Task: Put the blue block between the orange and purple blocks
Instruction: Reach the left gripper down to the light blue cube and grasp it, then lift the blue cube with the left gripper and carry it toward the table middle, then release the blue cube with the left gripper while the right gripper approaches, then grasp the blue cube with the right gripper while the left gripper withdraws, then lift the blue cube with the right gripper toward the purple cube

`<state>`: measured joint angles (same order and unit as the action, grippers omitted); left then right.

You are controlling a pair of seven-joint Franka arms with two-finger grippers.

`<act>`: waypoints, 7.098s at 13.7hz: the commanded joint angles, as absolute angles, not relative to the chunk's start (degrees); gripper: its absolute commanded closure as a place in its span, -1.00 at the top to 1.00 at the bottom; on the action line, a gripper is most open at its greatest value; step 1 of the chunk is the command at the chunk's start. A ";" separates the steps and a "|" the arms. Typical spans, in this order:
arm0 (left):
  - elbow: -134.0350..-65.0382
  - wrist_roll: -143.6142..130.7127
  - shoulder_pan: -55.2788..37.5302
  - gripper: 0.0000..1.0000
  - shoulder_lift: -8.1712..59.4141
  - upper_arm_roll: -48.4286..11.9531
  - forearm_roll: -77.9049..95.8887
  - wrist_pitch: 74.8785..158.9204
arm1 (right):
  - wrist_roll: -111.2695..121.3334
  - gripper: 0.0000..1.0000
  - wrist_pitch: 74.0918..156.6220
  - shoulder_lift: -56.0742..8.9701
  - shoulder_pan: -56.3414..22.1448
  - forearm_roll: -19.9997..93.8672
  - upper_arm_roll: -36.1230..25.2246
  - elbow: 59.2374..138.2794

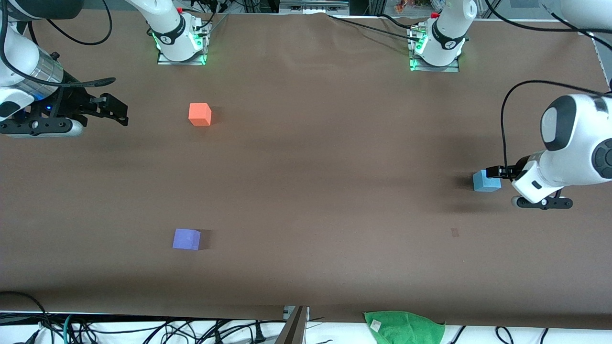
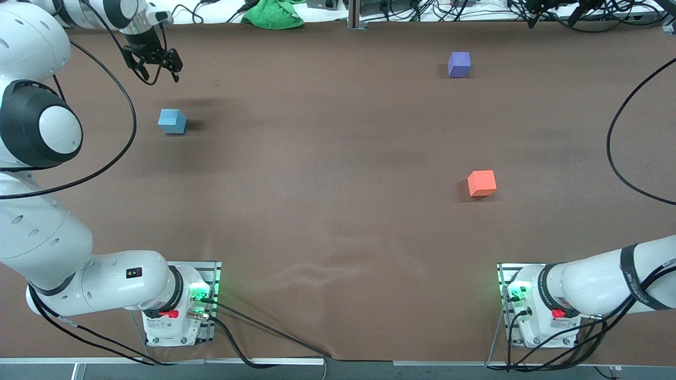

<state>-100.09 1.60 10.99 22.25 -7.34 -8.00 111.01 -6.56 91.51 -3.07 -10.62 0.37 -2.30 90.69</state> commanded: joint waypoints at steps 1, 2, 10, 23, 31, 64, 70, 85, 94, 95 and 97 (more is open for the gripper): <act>-107.91 4.92 14.50 0.96 20.74 -7.91 -8.97 119.41 | -6.42 0.99 90.62 -3.08 -10.28 0.00 -1.85 89.82; -109.32 4.92 14.76 0.96 21.87 -7.82 -8.96 122.66 | -6.42 0.99 90.62 -3.08 -10.28 0.09 -1.85 89.82; -109.77 5.27 17.14 0.98 28.91 -8.00 -9.05 127.44 | -6.42 0.99 90.62 -2.99 -10.28 0.26 -1.67 89.82; -101.38 5.89 16.79 -0.66 27.43 -12.90 -8.17 114.04 | -6.50 0.99 90.62 -2.99 -10.28 0.44 -1.67 89.82; -90.97 -1.73 12.32 -0.63 27.77 -26.18 -2.21 105.47 | -6.33 0.99 90.62 -2.99 -10.37 0.35 -1.58 89.38; -83.69 -32.45 -5.56 1.00 16.80 -24.61 -9.23 89.69 | -6.50 0.99 95.80 -15.09 -14.41 -0.34 -1.58 88.77; -83.13 -5.94 5.71 1.00 11.89 -18.94 -3.80 86.92 | -6.85 0.99 97.11 -16.87 -19.32 4.11 -1.49 88.59; -94.22 -0.16 -1.50 1.00 2.02 -15.89 3.25 85.26 | -31.78 0.99 133.40 -47.88 -47.28 6.42 -1.93 73.84; -93.95 -3.34 -0.79 1.00 1.40 -17.58 3.25 77.26 | -38.94 0.99 136.85 -51.86 -51.50 -2.89 -2.02 74.18; -94.13 -3.34 -0.62 1.00 1.67 -17.40 3.25 76.91 | -38.94 0.99 136.85 -51.86 -51.50 -3.34 -2.02 74.27; -93.61 -3.95 -0.35 1.00 1.23 -17.31 2.99 73.58 | -38.94 0.92 136.85 -51.86 -51.50 -3.34 -2.02 74.27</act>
